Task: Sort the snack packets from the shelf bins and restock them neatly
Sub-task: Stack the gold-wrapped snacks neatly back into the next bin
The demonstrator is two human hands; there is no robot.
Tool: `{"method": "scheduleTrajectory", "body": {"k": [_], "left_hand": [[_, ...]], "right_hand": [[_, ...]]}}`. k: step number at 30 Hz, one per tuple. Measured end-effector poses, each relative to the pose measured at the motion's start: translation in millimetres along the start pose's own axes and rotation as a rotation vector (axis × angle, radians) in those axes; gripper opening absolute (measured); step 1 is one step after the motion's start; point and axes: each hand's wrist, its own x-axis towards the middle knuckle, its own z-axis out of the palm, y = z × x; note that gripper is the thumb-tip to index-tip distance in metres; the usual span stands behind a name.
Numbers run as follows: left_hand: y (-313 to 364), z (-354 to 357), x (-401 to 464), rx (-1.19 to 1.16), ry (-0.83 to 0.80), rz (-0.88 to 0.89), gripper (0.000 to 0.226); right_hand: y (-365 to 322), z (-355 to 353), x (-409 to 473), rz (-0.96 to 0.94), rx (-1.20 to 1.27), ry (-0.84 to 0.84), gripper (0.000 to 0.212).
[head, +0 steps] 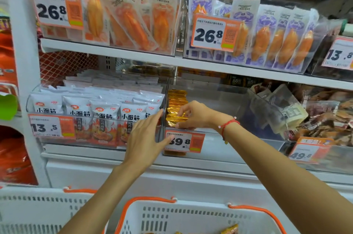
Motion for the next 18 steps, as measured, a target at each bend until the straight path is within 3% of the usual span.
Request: {"method": "scheduleTrajectory", "body": {"k": [5, 11, 18], "left_hand": [[0, -1, -2, 0.014, -0.017, 0.019, 0.083], [-6, 6, -3, 0.042, 0.012, 0.077, 0.082], [-12, 10, -3, 0.079, 0.012, 0.109, 0.08]], "right_hand": [[0, 10, -12, -0.097, -0.276, 0.107, 0.035], [9, 39, -43, -0.302, -0.281, 0.247, 0.05], [17, 56, -46, -0.251, -0.309, 0.236, 0.054]]}}
